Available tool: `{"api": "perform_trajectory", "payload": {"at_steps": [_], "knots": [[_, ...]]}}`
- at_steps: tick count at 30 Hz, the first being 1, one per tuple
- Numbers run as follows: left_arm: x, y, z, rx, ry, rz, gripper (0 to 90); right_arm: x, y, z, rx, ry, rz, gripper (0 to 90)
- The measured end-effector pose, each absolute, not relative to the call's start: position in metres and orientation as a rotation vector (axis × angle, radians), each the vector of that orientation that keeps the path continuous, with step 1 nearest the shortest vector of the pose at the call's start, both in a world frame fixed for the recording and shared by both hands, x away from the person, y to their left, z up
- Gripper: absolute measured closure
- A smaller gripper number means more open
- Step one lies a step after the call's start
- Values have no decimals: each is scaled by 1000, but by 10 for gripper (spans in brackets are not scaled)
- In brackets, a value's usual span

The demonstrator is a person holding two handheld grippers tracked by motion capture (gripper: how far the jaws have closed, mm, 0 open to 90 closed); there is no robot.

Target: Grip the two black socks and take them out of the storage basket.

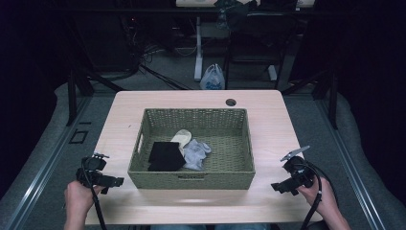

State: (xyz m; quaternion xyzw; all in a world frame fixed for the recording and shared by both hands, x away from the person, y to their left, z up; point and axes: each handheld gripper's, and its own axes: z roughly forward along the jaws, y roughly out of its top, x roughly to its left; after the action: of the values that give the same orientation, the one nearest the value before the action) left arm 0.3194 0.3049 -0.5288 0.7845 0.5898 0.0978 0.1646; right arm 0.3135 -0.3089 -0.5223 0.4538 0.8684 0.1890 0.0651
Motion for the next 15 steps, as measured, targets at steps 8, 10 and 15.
{"api": "perform_trajectory", "payload": {"at_steps": [8,10,15], "knots": [[320,304,-528,2240,1679,278,1,314,-309,-522,1367,2619,569,52],[320,304,-528,2243,1677,279,1,313,-309,-522,1370,2613,571,52],[320,304,-528,2243,1677,278,1,314,-308,-522,1365,2622,571,52]]}}
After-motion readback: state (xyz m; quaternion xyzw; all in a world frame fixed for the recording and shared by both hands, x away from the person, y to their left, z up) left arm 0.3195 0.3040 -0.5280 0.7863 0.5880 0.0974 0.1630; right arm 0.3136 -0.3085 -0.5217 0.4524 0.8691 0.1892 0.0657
